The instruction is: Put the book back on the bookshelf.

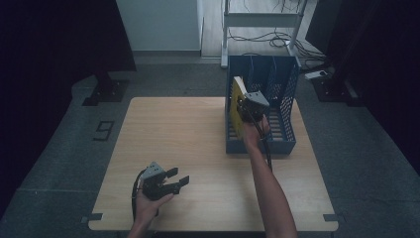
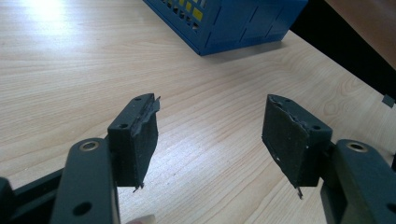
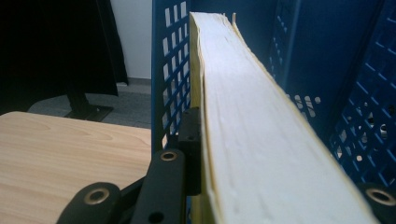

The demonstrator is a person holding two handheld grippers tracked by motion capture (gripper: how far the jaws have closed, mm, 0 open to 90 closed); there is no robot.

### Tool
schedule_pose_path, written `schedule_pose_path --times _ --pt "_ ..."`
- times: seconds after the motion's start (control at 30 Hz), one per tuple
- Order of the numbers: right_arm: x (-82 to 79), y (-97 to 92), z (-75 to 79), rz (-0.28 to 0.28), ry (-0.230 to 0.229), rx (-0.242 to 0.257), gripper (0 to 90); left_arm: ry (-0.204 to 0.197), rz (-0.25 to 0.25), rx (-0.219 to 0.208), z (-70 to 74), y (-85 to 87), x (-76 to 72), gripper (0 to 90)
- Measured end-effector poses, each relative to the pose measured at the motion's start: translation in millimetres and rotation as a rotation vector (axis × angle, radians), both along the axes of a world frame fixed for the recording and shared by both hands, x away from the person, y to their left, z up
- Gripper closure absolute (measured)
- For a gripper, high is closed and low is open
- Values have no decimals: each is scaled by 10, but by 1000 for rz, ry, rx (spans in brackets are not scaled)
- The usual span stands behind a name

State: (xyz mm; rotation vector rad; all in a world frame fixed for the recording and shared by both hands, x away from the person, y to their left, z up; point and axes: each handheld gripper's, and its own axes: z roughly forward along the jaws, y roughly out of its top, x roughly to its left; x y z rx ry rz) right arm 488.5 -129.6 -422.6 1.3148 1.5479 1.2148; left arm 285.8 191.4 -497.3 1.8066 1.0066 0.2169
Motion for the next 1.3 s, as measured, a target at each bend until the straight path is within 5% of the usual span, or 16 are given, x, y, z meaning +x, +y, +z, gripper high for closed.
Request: schedule_pose_path --times 1.3 --pt "577 261 -42 -47 -21 -40 745 -27 47 -15 18 138 4 366"
